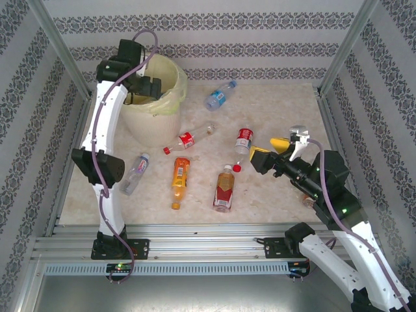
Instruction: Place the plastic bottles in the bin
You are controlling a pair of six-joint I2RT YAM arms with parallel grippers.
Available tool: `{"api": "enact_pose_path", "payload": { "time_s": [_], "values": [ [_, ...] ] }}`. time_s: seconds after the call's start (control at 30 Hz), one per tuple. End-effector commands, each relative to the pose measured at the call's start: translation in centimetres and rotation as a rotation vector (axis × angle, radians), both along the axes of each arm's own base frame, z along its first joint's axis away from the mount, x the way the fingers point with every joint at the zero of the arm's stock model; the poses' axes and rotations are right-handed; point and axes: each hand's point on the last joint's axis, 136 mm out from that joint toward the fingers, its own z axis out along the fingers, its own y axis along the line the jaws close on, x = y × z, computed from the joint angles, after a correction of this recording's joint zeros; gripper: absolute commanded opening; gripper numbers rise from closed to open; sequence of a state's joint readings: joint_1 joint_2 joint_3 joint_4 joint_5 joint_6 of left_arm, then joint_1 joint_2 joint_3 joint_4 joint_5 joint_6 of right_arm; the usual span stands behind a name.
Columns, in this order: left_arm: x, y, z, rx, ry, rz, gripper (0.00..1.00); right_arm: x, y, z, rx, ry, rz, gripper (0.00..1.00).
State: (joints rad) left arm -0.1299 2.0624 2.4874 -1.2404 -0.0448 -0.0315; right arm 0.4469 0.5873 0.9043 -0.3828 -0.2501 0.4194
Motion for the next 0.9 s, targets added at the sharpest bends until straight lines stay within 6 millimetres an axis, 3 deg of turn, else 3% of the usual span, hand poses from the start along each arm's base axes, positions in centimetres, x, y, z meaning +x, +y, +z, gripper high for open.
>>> {"api": "enact_pose_path", "payload": {
  "time_s": [0.0, 0.2, 0.3, 0.5, 0.63, 0.87],
  "values": [
    [-1.5, -2.1, 5.7, -0.105, -0.145, -0.058, 1.00, 1.0, -1.5, -1.9, -0.050, 0.077, -0.100, 0.96],
    [-4.1, -9.3, 8.4, -0.190, -0.226, -0.264, 1.00, 1.9, -3.6, -5.8, -0.114, 0.211, -0.236, 0.97],
    [-5.8, -13.5, 8.3, -0.278, -0.228, -0.389, 1.00, 2.4, -4.7, -7.4, -0.146, 0.259, -0.308, 0.97],
    [-10.3, -21.5, 6.4, -0.529, -0.189, -0.669, 1.00, 3.3, -8.9, -11.2, -0.221, 0.403, -0.527, 0.97],
    [-12.8, -24.6, 5.4, -0.691, -0.177, -0.782, 1.00, 3.7, -11.3, -13.5, -0.204, 0.499, -0.630, 0.97],
    [-16.7, -28.8, 1.4, -0.809, -0.075, -0.907, 1.00, 4.8, -15.7, -16.4, -0.215, 0.620, -0.778, 0.97]
  ]
}}
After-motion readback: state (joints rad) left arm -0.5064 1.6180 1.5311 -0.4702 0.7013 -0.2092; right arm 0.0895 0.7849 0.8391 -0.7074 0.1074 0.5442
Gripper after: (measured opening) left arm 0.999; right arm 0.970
